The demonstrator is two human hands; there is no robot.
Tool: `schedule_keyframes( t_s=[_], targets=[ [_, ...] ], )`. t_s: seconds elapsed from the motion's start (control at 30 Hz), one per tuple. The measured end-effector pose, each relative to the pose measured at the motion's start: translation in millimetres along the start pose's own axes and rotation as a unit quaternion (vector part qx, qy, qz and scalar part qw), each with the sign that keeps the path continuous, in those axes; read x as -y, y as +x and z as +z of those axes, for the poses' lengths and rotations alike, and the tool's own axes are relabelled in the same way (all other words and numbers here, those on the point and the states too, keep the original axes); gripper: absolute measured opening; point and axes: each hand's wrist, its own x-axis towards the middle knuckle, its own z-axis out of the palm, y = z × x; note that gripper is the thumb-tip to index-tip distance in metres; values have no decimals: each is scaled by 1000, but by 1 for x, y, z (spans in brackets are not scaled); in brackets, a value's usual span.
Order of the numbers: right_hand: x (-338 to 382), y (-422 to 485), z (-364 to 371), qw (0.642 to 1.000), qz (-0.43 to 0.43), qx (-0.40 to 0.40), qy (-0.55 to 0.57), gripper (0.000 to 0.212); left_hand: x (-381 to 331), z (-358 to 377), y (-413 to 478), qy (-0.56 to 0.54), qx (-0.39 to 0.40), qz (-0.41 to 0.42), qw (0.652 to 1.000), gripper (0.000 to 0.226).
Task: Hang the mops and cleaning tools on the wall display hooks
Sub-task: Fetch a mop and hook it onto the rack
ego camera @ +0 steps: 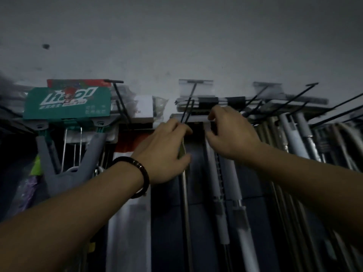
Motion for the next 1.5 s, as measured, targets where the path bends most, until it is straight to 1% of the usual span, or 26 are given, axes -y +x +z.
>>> schedule_keyframes(
  t_s=[0.1, 0.17, 0.27, 0.37, 0.4, 0.47, 0.63, 0.83, 1.07, 1.27, 1.4, 1.5],
  targets=[
    [-25, 2, -17, 999, -1, -25, -29, 37, -25, -1, 16, 22, -10, 39, 999, 66],
    [-36, 4, -24, 999, -1, -10, -41, 41, -38, 4, 28, 38, 10, 44, 998, 79],
    [-47, 6, -30, 997, -4, 45, -62, 56, -48, 15, 50, 50, 54, 3, 997, 95],
    [-53, 10, -27, 991, 7, 112, -78, 80, -47, 25, 72, 54, 62, -34, 996, 93],
    [-55, 12, -25, 989, 11, 125, -75, 85, -46, 28, 77, 52, 61, -44, 996, 94],
    [-57, 18, -21, 990, 15, 125, -67, 90, -44, 33, 87, 51, 56, -61, 995, 98],
    [-62, 31, -11, 991, 8, 109, -72, 90, -45, 46, 100, 82, 38, -95, 991, 108],
    [-66, 33, 9, 989, 23, 134, -53, 94, -43, 61, 109, 79, 58, -148, 984, 104],
    [-69, 40, 29, 982, 36, 187, -9, 95, -33, 73, 114, 97, 69, -149, 982, 100],
    [-67, 43, 42, 981, 40, 191, -3, 97, -23, 87, 113, 97, 77, -147, 981, 106],
    [-70, 44, 47, 978, 40, 203, 16, 97, -18, 87, 116, 80, 96, -150, 981, 109],
    [-73, 46, 51, 978, 33, 205, 9, 98, -15, 89, 117, 59, 97, -144, 983, 108]
  ],
)
